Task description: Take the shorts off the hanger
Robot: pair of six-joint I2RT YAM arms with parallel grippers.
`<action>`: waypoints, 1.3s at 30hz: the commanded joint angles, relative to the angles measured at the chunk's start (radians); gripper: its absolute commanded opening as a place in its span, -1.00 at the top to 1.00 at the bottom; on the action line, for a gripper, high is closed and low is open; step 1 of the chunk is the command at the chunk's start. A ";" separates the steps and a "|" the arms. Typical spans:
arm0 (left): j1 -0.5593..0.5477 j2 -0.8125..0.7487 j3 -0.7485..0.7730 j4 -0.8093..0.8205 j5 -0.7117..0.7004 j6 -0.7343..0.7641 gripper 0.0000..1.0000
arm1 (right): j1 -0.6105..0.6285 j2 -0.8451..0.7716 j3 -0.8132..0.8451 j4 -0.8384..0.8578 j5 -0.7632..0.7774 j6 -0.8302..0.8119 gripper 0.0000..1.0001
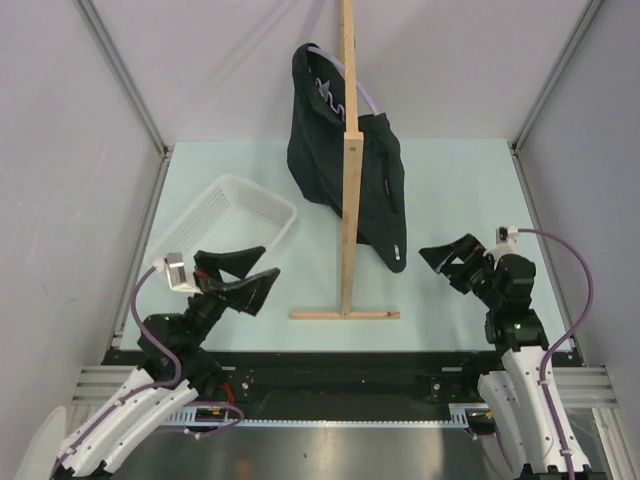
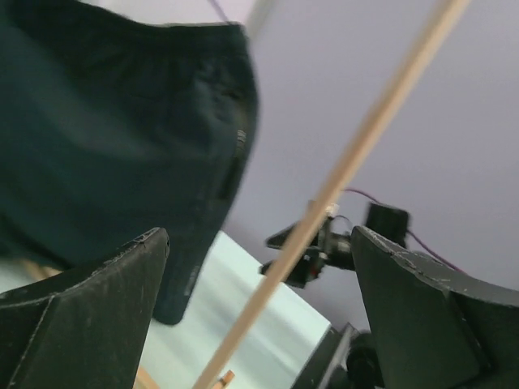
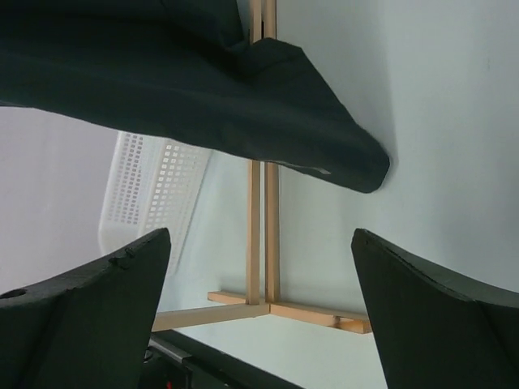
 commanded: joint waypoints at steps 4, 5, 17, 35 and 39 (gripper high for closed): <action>-0.006 0.091 0.340 -0.731 -0.458 -0.166 -1.00 | 0.021 0.136 0.292 -0.105 0.061 -0.302 -0.99; -0.006 0.118 0.366 -0.773 -0.441 -0.136 -1.00 | 0.031 0.158 0.319 -0.099 0.060 -0.322 -1.00; -0.006 0.091 0.390 -0.820 -0.078 0.026 -1.00 | 0.307 0.558 0.899 -0.065 0.152 -0.527 -0.99; -0.015 -0.009 0.440 -0.916 0.053 0.026 -0.99 | 0.477 1.013 1.326 0.049 0.405 -0.633 -0.52; -0.015 -0.010 0.459 -0.921 0.068 0.055 -0.99 | 0.488 1.043 1.314 0.119 0.391 -0.611 0.08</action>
